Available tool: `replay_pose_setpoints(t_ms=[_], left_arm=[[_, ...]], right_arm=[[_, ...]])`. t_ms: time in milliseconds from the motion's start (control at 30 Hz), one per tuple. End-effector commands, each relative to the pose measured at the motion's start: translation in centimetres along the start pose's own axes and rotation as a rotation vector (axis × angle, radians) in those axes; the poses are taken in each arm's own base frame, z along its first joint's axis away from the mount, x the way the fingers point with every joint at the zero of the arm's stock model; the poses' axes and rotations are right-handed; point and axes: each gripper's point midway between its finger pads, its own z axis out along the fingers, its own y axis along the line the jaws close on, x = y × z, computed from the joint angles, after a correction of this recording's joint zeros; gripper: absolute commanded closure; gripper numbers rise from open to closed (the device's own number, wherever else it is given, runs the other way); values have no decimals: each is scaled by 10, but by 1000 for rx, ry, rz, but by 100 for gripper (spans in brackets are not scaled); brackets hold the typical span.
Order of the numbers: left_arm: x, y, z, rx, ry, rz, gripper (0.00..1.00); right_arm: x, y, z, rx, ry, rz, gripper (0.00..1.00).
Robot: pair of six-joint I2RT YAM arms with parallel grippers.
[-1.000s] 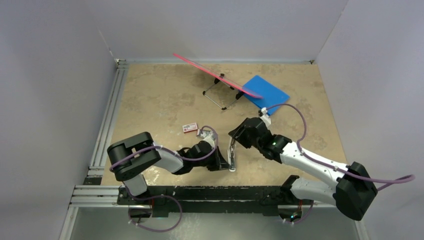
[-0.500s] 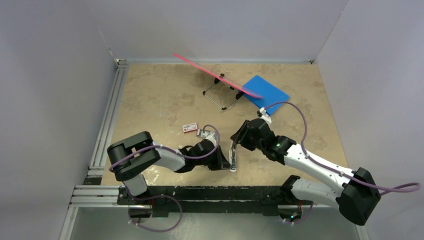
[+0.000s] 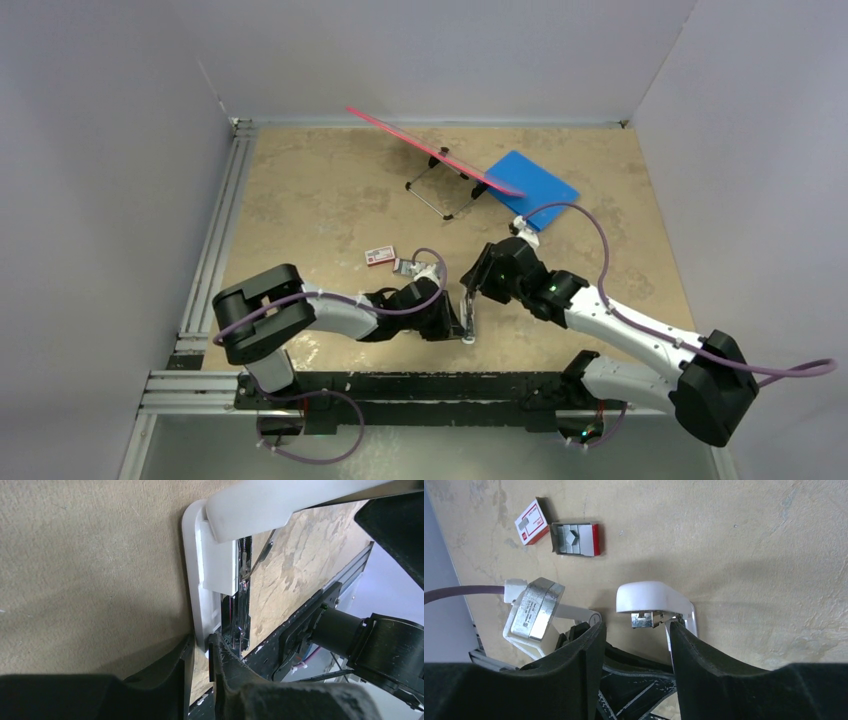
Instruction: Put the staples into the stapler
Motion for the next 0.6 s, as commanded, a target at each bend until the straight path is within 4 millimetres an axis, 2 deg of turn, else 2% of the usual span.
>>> replay_pose_setpoints(t_ms=[0, 100, 333, 400, 567], left_arm=[[14, 47, -5, -202, 24, 38, 82], [10, 52, -6, -237, 5, 39, 85], [10, 59, -9, -271, 1, 28, 84], [8, 53, -12, -254, -7, 41, 80], [-4, 27, -26, -193, -38, 93, 75]], right_arm=[[-11, 20, -12, -63, -10, -40, 45], [-14, 25, -20, -96, -21, -49, 39], [-18, 28, -33, -109, -31, -86, 38], [-19, 27, -36, -107, -30, -96, 38], [-46, 30, -52, -111, -160, -115, 38]])
